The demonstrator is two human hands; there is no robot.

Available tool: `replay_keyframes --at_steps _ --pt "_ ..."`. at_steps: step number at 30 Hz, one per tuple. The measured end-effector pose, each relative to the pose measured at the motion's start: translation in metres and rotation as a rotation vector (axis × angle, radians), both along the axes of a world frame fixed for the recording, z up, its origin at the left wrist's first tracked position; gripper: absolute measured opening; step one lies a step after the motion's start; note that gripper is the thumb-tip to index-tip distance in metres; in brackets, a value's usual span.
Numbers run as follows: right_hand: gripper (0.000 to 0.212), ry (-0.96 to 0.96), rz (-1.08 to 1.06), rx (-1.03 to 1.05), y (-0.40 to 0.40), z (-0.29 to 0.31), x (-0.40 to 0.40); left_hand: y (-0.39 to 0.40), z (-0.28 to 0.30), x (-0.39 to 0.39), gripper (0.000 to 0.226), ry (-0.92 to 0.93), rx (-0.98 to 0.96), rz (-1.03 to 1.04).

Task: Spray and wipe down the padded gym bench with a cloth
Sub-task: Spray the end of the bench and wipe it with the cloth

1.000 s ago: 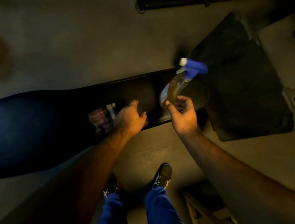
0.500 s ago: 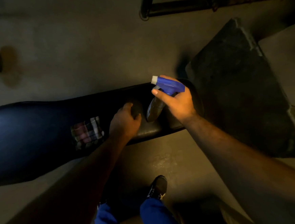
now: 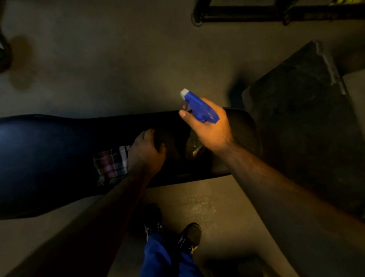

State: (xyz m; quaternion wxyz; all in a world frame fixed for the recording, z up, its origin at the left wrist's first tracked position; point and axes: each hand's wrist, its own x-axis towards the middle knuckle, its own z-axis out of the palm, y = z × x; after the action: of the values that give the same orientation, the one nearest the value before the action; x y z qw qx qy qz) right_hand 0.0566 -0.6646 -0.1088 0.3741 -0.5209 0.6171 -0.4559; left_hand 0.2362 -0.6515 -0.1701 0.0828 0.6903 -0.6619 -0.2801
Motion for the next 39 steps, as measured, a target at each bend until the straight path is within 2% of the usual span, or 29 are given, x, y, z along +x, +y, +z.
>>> replay_keyframes --at_steps 3,7,10,12,18,25,28,33,39 --pt "0.018 0.082 0.004 0.069 -0.012 -0.003 0.02 -0.008 -0.023 0.02 0.056 -0.087 -0.012 -0.065" --pt "0.031 0.317 0.079 0.246 -0.032 -0.015 0.044 -0.018 -0.056 0.036 0.063 -0.164 -0.016 -0.143" --pt "0.027 0.34 0.167 0.428 -0.033 -0.038 0.053 -0.02 -0.073 0.041 0.071 -0.167 0.019 -0.191" --pt "0.027 0.351 0.146 0.519 -0.03 -0.053 0.056 -0.014 -0.084 0.044 0.073 -0.194 0.021 -0.227" --pt "0.022 0.415 0.146 0.668 -0.035 -0.079 0.07 -0.002 -0.103 0.042 0.073 -0.284 -0.083 -0.26" --pt "0.035 0.464 0.069 0.748 -0.036 -0.092 0.076 -0.002 -0.107 0.042 0.073 -0.314 -0.091 -0.283" --pt "0.033 0.51 0.062 0.781 -0.032 -0.09 0.071 -0.002 -0.106 0.042 0.073 -0.326 -0.097 -0.282" --pt "0.034 0.362 0.057 0.822 -0.014 -0.087 0.049 -0.001 -0.105 0.027 0.066 -0.253 -0.156 -0.355" --pt "0.038 0.36 -0.109 0.794 -0.001 -0.083 0.003 0.002 -0.104 -0.028 0.064 -0.163 -0.151 -0.374"
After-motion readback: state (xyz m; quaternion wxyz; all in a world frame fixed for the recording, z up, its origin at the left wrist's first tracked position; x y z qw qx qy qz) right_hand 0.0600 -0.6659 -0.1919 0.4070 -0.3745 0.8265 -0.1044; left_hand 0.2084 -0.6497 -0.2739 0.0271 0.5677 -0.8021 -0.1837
